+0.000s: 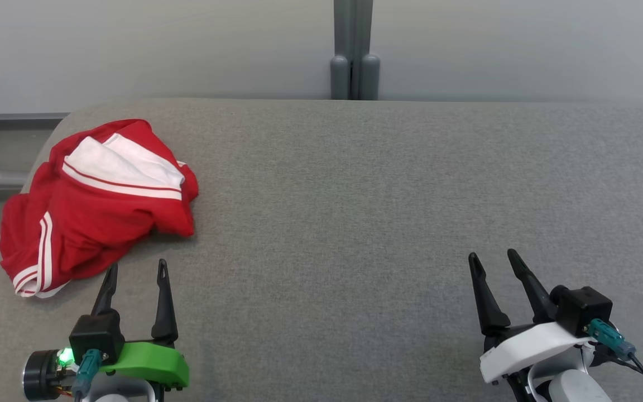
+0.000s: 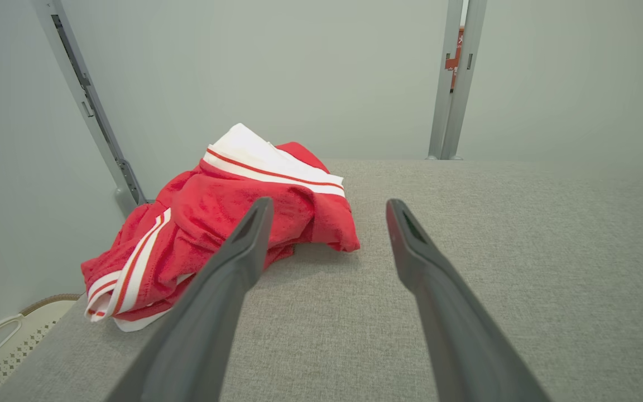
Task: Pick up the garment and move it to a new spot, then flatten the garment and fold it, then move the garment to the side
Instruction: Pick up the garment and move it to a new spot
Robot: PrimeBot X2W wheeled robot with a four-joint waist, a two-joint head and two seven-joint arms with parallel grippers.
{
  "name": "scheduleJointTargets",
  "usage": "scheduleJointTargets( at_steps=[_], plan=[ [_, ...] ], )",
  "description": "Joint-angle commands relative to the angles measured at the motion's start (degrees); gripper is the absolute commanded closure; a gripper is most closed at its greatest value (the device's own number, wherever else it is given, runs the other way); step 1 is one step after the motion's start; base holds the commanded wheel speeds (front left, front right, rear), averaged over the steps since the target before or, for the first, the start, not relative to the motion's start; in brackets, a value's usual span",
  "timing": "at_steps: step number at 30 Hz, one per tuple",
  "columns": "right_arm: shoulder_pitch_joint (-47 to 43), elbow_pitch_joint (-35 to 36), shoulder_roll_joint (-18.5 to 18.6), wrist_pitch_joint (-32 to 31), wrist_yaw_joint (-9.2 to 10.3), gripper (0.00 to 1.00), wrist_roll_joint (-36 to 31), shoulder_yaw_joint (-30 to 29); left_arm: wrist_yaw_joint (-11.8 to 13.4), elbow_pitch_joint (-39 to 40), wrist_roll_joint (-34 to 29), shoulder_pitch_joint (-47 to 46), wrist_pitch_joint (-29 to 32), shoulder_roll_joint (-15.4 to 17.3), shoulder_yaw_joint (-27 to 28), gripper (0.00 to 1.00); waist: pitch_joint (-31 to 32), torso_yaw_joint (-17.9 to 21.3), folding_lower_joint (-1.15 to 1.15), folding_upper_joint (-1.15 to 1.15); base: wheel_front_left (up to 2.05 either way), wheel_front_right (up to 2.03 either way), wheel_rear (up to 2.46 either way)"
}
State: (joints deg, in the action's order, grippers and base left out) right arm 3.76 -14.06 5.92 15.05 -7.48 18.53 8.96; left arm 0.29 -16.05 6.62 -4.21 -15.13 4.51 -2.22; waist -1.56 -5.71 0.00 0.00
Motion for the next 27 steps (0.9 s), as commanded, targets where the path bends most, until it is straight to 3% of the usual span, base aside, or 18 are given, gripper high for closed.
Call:
scheduleJointTargets(
  at_steps=[1,27],
  plan=[
    [-0.3,-0.2,0.0,0.2,-0.02,0.00,0.4,0.1,0.3,0.2,-0.3,0.0,0.0,0.2,-0.1,0.00,0.0,-2.1,0.00,0.00,0.00,0.00,0.00],
    [-1.1,-1.0,-0.6,0.2,-0.02,0.00,0.5,1.3,0.4,-0.4,-0.1,1.7,0.0,0.9,2.0,0.00,0.6,-21.4,0.00,0.00,0.00,0.00,0.00]
  ],
)
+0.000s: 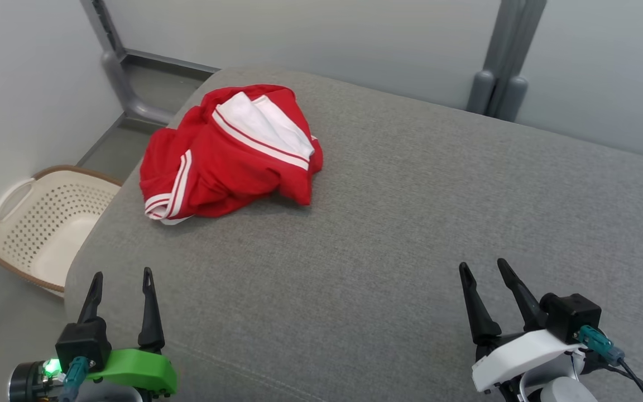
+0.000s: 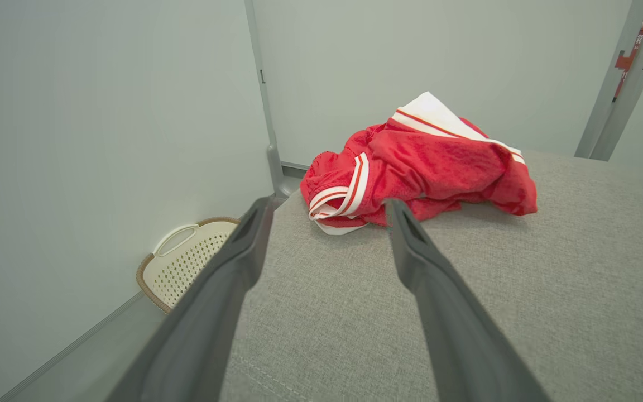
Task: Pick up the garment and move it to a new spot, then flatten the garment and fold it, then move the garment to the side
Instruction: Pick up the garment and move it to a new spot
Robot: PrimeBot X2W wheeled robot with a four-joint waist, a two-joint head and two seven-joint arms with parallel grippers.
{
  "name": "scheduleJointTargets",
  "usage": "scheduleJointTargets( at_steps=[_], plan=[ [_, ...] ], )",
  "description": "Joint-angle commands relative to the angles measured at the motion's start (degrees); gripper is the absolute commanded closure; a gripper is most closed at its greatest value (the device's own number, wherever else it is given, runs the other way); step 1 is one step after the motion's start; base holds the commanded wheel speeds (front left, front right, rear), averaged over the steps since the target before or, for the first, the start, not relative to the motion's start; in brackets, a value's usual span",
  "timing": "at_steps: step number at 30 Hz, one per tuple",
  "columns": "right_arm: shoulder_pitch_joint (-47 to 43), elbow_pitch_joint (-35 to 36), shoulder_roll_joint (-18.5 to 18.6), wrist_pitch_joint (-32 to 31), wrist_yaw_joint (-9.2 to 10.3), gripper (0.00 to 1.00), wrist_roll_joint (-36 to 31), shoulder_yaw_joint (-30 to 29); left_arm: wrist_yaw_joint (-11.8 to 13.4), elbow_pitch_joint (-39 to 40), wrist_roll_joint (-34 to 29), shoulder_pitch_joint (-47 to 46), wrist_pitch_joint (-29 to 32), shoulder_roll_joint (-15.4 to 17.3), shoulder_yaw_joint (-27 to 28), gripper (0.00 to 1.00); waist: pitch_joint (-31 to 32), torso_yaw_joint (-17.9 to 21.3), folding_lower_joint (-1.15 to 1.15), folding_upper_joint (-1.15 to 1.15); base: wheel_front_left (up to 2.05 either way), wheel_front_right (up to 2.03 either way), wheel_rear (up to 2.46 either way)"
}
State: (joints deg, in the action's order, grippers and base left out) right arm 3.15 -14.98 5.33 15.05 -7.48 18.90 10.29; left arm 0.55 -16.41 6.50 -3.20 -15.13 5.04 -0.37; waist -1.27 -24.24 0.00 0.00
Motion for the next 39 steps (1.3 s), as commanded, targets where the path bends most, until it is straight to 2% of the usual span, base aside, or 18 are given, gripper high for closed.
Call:
scheduleJointTargets(
  at_steps=[1,8,18,22,30,39],
  plan=[
    [-0.5,-0.2,0.0,0.2,-0.02,0.00,0.1,0.0,0.1,-0.1,0.1,0.8,0.0,0.4,0.3,0.00,0.4,-3.6,0.00,0.00,0.00,0.00,0.00],
    [0.6,-0.5,-0.2,0.2,-0.02,0.00,-0.3,1.5,0.5,0.5,0.5,1.7,0.0,0.5,1.5,0.00,0.1,-5.4,0.00,0.00,0.00,0.00,0.00],
    [1.4,-1.1,0.4,0.2,-0.02,0.00,0.4,2.3,0.7,1.0,0.1,1.8,0.0,0.0,2.3,0.00,-0.5,-5.5,0.00,0.00,0.00,0.00,0.00],
    [0.8,-0.9,0.4,0.2,-0.02,0.00,0.3,1.7,-0.1,0.1,-0.1,0.7,0.0,0.2,1.8,0.00,-0.6,-5.1,0.00,0.00,0.00,0.00,0.00],
    [2.5,0.4,2.4,0.2,-0.01,0.00,-0.6,1.2,-1.1,0.4,0.0,-5.1,0.0,1.2,2.2,0.00,-4.5,0.5,0.00,0.00,0.00,0.00,0.00],
    [6.3,2.3,5.9,0.2,-0.01,0.00,-0.9,-0.1,-2.7,-0.1,0.7,-18.2,0.0,3.6,3.0,0.00,-12.8,10.2,0.00,0.00,0.00,0.00,0.00]
  ],
)
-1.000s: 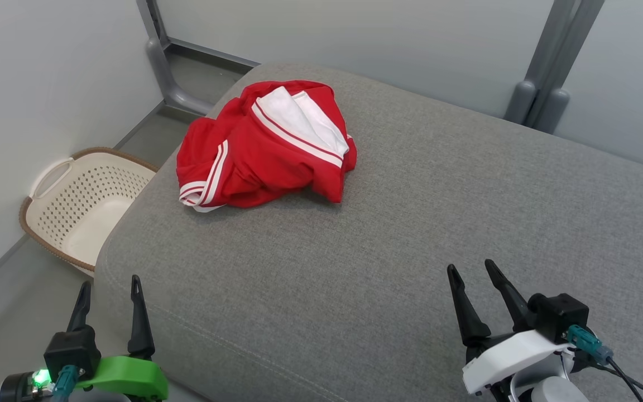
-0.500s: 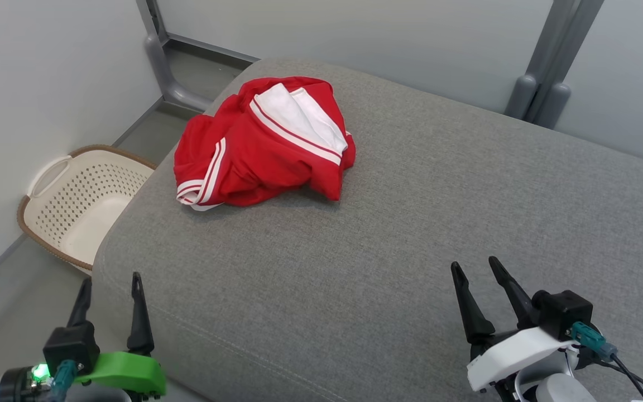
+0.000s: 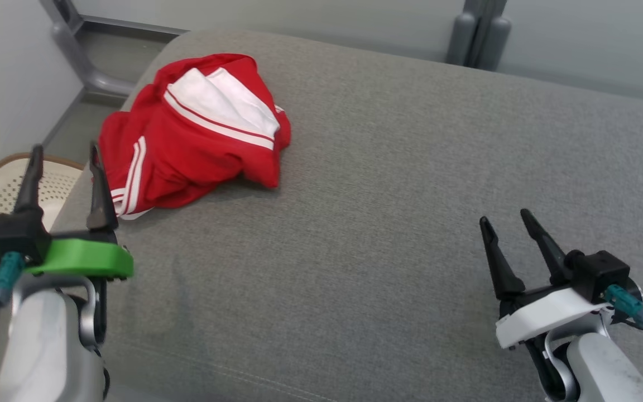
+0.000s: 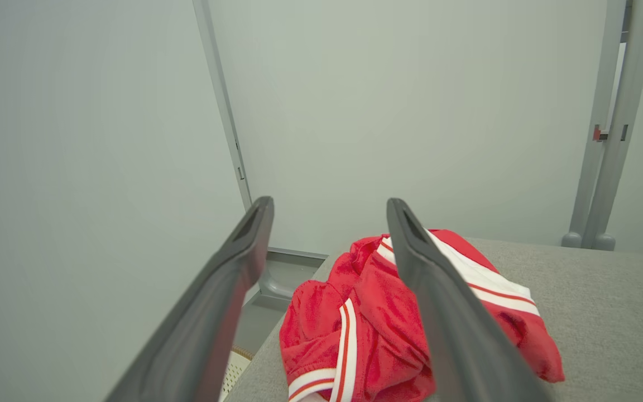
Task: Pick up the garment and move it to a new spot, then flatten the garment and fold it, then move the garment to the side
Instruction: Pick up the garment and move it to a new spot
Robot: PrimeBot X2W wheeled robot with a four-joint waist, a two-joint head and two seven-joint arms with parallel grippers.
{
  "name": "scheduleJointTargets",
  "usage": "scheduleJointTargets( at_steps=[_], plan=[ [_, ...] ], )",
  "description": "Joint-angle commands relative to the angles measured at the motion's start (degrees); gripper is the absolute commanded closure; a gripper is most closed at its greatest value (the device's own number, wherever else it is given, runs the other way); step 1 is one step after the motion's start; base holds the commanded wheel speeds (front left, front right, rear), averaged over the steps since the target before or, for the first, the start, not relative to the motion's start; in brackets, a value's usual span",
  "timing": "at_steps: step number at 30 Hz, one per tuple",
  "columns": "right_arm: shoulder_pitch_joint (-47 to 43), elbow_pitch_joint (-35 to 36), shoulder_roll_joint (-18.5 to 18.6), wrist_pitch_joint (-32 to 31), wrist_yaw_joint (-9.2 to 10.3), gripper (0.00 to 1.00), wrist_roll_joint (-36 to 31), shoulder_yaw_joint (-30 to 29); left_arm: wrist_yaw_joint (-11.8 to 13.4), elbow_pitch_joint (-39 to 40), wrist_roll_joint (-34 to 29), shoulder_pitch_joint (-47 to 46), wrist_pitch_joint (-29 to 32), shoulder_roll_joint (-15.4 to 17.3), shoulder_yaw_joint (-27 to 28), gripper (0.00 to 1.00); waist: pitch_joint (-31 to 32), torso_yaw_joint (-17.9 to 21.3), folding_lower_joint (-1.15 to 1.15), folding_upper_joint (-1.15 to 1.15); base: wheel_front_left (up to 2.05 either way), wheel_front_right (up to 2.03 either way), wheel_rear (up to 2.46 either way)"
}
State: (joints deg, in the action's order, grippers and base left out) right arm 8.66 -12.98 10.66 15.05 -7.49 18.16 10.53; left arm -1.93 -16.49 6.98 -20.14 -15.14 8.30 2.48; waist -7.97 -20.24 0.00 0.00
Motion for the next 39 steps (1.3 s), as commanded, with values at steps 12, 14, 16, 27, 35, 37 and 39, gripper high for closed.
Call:
scheduleJointTargets(
  at_steps=[12,14,16,27,35,37,39],
  plan=[
    [3.4,4.2,3.8,0.2,0.00,0.00,-0.9,-5.8,-1.9,-4.7,2.8,-20.0,3.3,5.3,1.9,0.00,-16.5,15.9,0.00,0.00,0.00,0.00,0.00],
    [3.8,5.0,4.0,0.2,0.00,0.00,-1.1,-6.4,-2.2,-6.3,3.5,-22.2,4.8,6.1,2.2,0.00,-17.4,16.6,0.00,0.00,0.00,0.00,0.00],
    [4.1,5.5,4.2,0.2,0.00,0.00,-1.0,-6.6,-2.5,-8.5,4.2,-23.8,6.7,7.0,2.3,0.00,-18.0,17.2,0.00,0.00,0.00,0.00,0.00],
    [4.8,5.4,3.8,0.2,0.00,0.00,-1.3,-6.0,-3.3,-22.1,7.2,-24.9,16.1,10.1,2.8,0.00,-17.7,18.7,0.00,0.00,0.00,0.00,0.00],
    [4.3,5.2,3.3,0.2,0.00,0.00,-1.4,-5.8,-3.1,-29.1,9.2,-23.4,25.5,10.7,3.0,0.00,-17.1,19.3,0.00,0.00,0.00,0.00,0.00],
    [4.5,5.1,3.3,0.2,0.00,0.00,-1.3,-5.6,-3.3,-29.9,9.8,-23.2,26.5,10.7,3.0,0.00,-16.9,19.4,0.00,0.00,0.00,0.00,0.00],
    [4.8,4.9,3.2,0.2,0.00,0.00,-1.2,-5.3,-3.5,-30.3,10.2,-23.4,26.2,10.9,3.0,1.00,-16.8,19.5,0.00,0.00,0.00,0.00,0.00]
  ],
)
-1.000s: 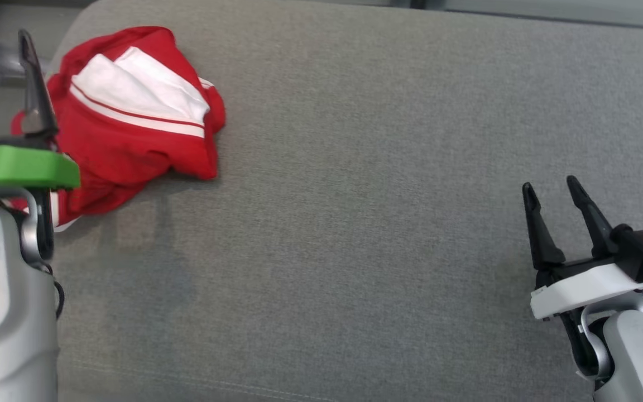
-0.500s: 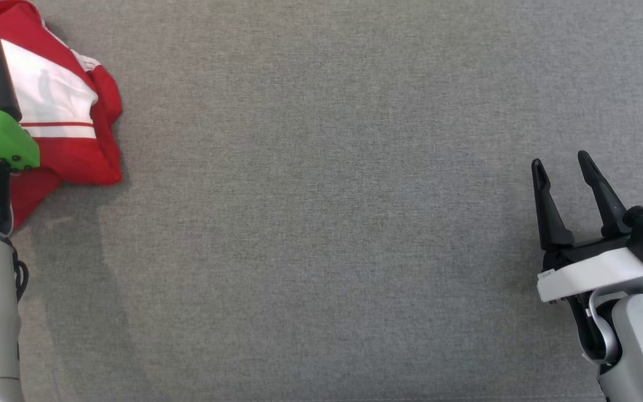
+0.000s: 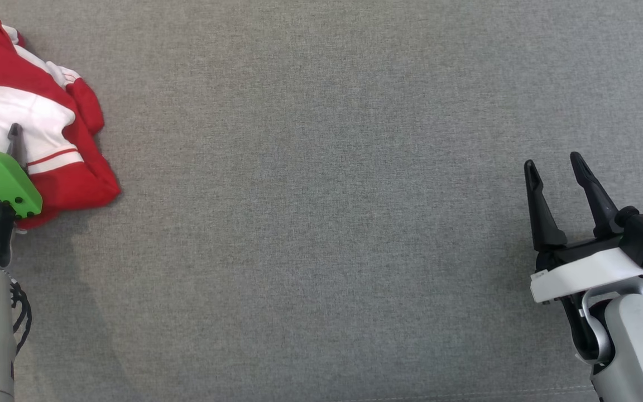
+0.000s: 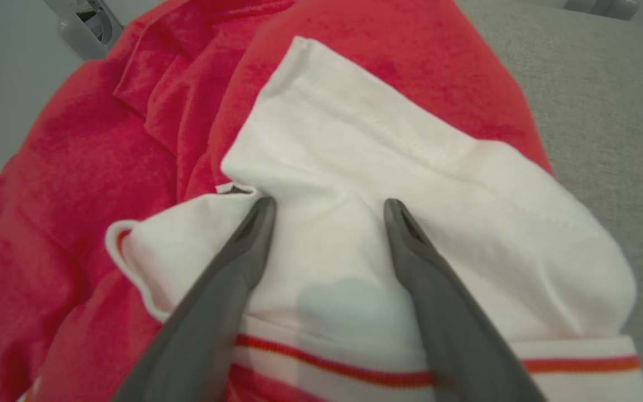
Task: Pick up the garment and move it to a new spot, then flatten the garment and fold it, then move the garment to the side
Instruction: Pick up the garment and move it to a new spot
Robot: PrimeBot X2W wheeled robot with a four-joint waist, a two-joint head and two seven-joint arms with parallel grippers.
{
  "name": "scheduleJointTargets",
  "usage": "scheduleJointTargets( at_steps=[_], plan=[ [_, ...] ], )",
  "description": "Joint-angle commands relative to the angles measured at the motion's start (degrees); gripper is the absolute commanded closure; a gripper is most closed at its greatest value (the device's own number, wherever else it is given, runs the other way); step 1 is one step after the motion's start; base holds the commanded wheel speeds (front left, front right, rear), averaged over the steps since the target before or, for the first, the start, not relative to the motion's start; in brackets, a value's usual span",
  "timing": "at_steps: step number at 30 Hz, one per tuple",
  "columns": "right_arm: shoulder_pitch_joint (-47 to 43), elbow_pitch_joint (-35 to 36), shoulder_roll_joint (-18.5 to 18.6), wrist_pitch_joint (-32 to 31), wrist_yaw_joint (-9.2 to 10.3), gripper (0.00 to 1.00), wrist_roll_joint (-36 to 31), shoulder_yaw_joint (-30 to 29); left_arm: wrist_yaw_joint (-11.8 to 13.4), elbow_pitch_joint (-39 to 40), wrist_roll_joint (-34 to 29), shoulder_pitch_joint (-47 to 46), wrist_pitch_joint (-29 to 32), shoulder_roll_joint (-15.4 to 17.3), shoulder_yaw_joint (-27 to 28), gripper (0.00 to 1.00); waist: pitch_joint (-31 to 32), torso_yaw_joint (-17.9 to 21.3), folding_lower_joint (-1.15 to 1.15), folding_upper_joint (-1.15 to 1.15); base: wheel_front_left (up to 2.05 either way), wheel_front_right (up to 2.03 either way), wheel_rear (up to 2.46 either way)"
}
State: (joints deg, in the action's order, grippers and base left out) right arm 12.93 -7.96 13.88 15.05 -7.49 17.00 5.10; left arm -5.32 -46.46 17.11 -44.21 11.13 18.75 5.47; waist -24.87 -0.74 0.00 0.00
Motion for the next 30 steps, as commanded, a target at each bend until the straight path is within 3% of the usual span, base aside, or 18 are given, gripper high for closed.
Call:
scheduleJointTargets(
  at_steps=[1,16,23,30],
  plan=[
    [0.6,-0.2,-0.1,0.2,0.00,0.00,0.1,0.3,-0.1,-0.6,0.3,0.7,-0.1,0.5,0.0,1.00,0.1,0.1,0.00,0.00,0.00,0.00,0.00],
    [-0.3,-1.8,-2.4,0.2,0.00,0.00,0.1,1.1,1.6,3.3,-2.1,-1.1,-9.5,3.0,-1.6,1.00,5.2,0.1,0.00,0.00,0.00,0.00,0.00],
    [-1.0,-2.6,-3.8,0.2,0.00,0.00,0.5,1.0,2.3,11.3,-4.0,-3.9,-12.9,3.7,-3.2,1.00,8.3,0.4,0.00,0.00,0.00,0.00,0.00],
    [-1.7,-3.1,-5.5,0.2,0.00,0.00,0.6,0.8,1.7,22.9,-5.2,-9.7,-11.2,2.2,-6.6,1.00,10.4,1.6,0.00,0.00,0.00,0.00,0.00]
  ],
)
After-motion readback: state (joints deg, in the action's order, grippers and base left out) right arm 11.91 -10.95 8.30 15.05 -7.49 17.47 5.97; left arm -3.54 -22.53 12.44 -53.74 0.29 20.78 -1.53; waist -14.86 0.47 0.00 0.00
